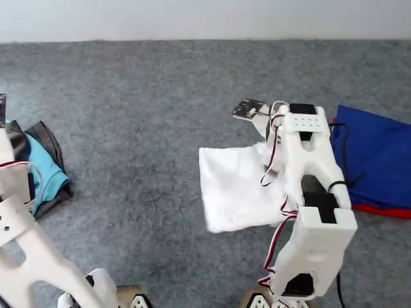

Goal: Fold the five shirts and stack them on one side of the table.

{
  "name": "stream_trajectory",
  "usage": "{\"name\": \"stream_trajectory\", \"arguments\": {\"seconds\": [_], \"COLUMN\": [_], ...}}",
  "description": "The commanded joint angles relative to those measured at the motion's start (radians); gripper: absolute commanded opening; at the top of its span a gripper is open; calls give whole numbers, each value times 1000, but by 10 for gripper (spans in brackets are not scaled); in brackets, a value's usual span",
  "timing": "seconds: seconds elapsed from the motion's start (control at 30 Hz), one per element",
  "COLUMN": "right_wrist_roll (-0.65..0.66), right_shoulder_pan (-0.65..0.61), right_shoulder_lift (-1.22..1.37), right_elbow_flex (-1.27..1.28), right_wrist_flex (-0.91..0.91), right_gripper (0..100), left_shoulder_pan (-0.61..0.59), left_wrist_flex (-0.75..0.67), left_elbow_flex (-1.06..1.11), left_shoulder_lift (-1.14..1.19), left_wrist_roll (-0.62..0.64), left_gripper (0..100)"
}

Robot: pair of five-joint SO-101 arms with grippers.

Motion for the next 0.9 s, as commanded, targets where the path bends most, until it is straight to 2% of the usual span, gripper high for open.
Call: {"name": "stream_trajectory", "arguments": {"seconds": [0.0,0.17,0.37,0.43,0.53,0.6,0.77,0.87], "right_wrist_roll": [261,528,543,460,212,103,-87,-264], "right_shoulder_pan": [-24,-113,-174,-170,-153,-145,-162,-173], "right_shoulder_lift": [-54,-56,-42,-56,-85,-114,-228,-300], "right_elbow_flex": [-77,-81,-83,-98,-123,-130,-132,-132], "right_wrist_flex": [-102,-223,-314,-329,-323,-305,-197,-142], "right_gripper": [10,10,43,103,179,217,233,233], "left_shoulder_pan": [-2,-6,-6,-6,-6,-6,-5,-5], "left_wrist_flex": [-12,-6,-6,-5,8,8,8,5], "left_elbow_flex": [-2,-2,-4,-4,-4,-4,-4,-4], "left_shoulder_lift": [-20,-28,-29,-29,-29,-29,-28,-26], "left_wrist_roll": [-5,-5,-5,-5,-5,-5,0,0], "left_gripper": [15,15,15,15,15,15,15,15]}}
